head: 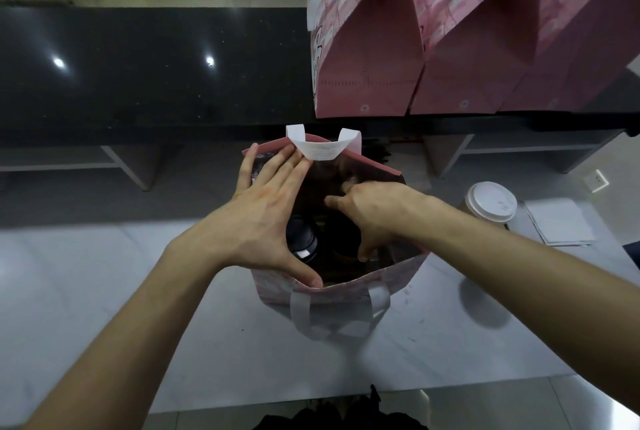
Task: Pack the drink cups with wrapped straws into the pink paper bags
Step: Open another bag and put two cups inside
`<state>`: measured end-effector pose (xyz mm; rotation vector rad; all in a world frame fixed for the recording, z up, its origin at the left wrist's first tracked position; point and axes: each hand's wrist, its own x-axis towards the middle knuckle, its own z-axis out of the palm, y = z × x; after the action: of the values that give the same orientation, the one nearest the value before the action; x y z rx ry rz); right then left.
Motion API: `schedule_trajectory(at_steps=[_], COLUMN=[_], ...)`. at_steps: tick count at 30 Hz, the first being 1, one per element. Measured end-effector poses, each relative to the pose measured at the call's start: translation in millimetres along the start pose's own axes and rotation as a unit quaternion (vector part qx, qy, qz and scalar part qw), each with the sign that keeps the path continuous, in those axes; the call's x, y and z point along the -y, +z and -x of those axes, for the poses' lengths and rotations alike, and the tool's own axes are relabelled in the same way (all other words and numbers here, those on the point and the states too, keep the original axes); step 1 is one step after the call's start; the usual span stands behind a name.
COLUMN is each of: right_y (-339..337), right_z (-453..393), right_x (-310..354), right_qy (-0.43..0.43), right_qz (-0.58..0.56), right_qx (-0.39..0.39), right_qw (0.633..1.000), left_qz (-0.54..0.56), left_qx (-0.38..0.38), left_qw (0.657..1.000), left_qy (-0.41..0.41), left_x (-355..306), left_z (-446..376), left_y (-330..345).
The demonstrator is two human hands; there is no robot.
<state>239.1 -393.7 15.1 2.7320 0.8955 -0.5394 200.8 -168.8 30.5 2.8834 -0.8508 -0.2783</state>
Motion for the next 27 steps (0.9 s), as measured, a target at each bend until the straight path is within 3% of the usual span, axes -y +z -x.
schedule_trajectory(at_steps=[7, 13, 21, 27], right_y=[-5, -2, -28, -40], right_z=[7, 7, 49, 103], right_x=[14, 20, 2, -10], right_qy=[-0.064, -0.067, -0.015, 0.055], right_qz=[0.063, 0.101, -0.099, -0.073], right_qx=[-0.022, -0.032, -0.11, -0.19], right_qw=[0.996, 0.992, 0.989, 0.978], left_qz=[-0.003, -0.011, -0.022, -0.063], left_qx=[-0.003, -0.003, -0.023, -0.074], left_qw=[1.0, 1.0, 1.0, 0.995], left_qy=[-0.005, -0.009, -0.001, -0.01], left_x=[-2, -4, -10, -38], left_z=[1, 3, 7, 2], left_y=[-2, -5, -16, -49])
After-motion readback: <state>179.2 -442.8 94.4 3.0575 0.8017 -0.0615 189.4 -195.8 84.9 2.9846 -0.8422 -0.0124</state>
